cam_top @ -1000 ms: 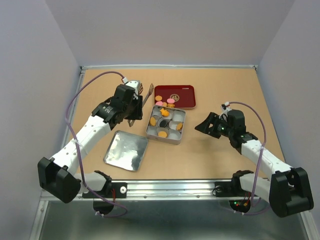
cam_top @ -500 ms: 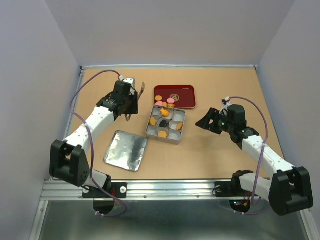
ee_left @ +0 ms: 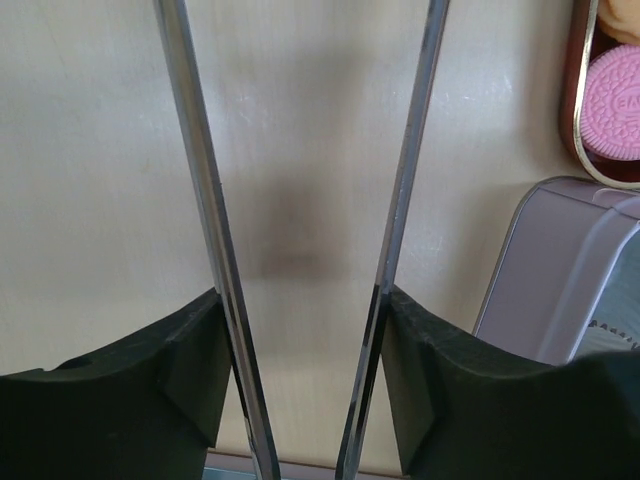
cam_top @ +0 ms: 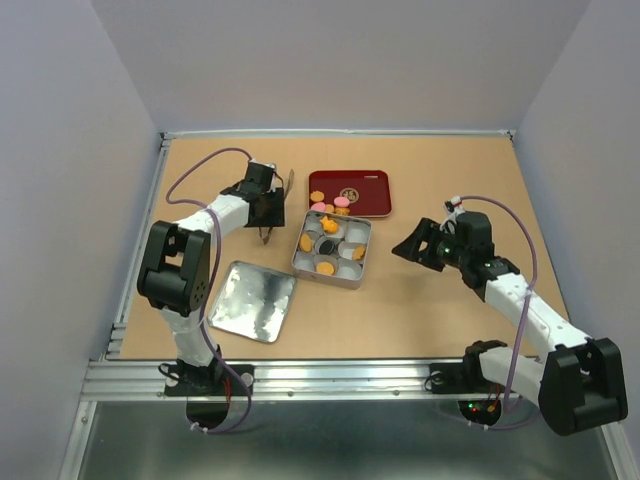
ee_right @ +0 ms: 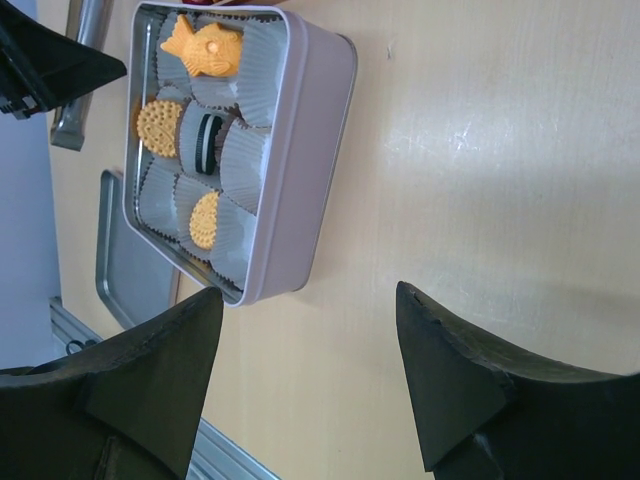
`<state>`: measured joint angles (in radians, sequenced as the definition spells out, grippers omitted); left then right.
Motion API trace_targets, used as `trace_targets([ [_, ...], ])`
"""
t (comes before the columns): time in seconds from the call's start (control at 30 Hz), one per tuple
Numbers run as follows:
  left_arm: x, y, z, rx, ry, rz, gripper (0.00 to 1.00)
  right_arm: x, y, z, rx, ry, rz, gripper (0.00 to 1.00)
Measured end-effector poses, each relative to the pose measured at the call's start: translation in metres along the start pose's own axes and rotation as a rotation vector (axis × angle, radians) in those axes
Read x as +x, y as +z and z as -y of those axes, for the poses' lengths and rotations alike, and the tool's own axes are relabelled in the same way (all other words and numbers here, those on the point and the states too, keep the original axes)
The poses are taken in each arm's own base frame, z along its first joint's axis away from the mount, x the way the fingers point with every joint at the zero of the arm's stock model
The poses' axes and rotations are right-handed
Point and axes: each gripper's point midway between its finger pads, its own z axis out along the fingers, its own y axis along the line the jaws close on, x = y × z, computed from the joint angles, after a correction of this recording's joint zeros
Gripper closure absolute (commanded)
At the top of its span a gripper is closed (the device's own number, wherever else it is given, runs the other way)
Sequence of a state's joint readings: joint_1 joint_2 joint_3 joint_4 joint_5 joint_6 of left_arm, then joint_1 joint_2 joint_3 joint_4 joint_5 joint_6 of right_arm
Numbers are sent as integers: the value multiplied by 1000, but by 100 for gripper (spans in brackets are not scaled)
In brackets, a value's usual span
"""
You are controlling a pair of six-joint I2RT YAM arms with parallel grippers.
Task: Pack the cookies
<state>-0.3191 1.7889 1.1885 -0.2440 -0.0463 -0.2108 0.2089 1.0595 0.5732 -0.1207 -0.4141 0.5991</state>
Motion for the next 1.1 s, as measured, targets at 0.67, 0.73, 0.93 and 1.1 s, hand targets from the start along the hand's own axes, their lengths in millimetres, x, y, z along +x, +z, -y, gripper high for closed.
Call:
trace_targets([
  [0.67, -19, 9, 5, 11, 7, 40, 7, 15, 4, 17, 45, 21, -30, 25],
  [0.73, -20, 9, 6, 11, 7, 41, 7, 17, 3, 18, 47, 22, -32, 25],
  [0.93, -33, 4, 7, 4, 6, 60, 7, 17, 2, 17, 43, 19, -25, 25],
  [1.1, -41, -7, 7, 3, 8, 78, 7, 17, 2, 17, 42, 19, -25, 25],
])
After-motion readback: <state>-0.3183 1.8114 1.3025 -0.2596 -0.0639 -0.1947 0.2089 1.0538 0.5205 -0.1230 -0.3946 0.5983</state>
